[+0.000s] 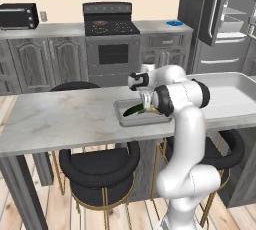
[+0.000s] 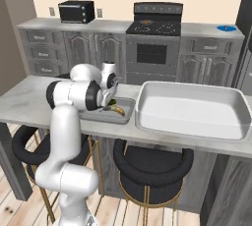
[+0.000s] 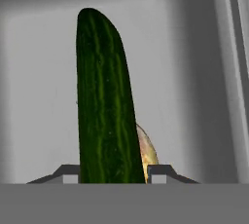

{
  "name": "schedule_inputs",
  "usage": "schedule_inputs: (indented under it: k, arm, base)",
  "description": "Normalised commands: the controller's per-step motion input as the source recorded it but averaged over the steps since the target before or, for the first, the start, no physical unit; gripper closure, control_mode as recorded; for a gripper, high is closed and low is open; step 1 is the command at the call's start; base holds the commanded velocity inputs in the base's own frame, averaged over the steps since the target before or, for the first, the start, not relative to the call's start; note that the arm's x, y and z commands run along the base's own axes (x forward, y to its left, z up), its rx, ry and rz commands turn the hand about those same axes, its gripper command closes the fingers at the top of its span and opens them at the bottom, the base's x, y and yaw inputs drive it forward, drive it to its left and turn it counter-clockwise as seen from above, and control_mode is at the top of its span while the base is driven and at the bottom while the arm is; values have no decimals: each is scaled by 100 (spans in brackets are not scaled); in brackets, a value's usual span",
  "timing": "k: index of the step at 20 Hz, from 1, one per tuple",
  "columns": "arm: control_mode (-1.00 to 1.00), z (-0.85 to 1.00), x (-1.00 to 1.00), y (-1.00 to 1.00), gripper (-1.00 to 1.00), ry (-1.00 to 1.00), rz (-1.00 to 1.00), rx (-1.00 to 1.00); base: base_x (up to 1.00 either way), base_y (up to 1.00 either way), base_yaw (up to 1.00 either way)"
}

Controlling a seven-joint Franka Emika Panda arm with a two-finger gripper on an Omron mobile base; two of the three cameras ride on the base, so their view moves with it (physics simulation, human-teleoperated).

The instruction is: Place the cold items (banana and cucumber) from the fridge in one tupperware on the dining counter. Place the warm items (hot dog and kebab skewer) in the stove area in another tupperware.

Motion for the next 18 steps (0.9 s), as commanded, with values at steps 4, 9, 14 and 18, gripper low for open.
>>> schedule_inputs:
  k: [4,9,14,18]
  arm:
    - [-100,-39,7,0,100,7,1,0]
    - [-100,-49,0,1,100,13,0,0]
    - [-100,-26,0,13,100,3,0,0]
    - [-100,-14,0,14,100,0,0,0]
  base:
    - [0,0,0]
    - [0,0,0]
    - [0,0,0]
    - [0,0,0]
